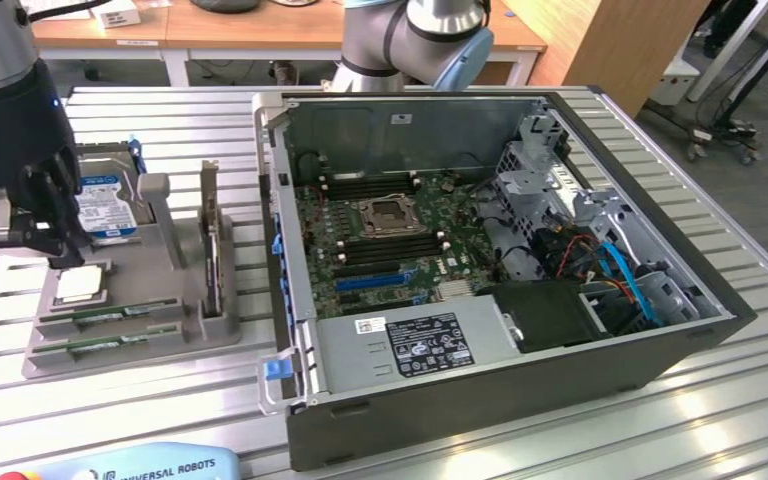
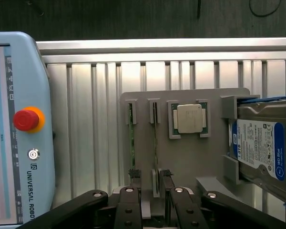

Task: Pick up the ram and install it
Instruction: 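Pick up the ram and move it above insertion slot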

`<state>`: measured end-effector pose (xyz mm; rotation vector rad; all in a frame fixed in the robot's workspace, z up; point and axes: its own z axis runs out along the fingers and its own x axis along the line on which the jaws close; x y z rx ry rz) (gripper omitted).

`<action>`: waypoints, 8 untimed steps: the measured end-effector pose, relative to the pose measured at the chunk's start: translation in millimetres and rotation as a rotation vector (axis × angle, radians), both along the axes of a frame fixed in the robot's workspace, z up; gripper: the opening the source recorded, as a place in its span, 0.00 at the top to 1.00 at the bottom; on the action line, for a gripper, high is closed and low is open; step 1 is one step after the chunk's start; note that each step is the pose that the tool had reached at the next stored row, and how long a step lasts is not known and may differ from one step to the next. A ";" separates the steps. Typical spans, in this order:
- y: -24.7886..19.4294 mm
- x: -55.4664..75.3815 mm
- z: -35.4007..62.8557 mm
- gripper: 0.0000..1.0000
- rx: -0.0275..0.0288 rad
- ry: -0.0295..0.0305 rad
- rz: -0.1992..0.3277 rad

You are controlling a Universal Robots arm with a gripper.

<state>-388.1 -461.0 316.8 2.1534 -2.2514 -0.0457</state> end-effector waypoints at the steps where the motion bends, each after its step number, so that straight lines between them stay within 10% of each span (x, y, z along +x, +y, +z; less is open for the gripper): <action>1: 0.0 0.0 -1.3 0.71 0.0000 0.0000 0.000; 8: -0.7 0.1 -5.1 0.71 -0.0001 0.0001 0.000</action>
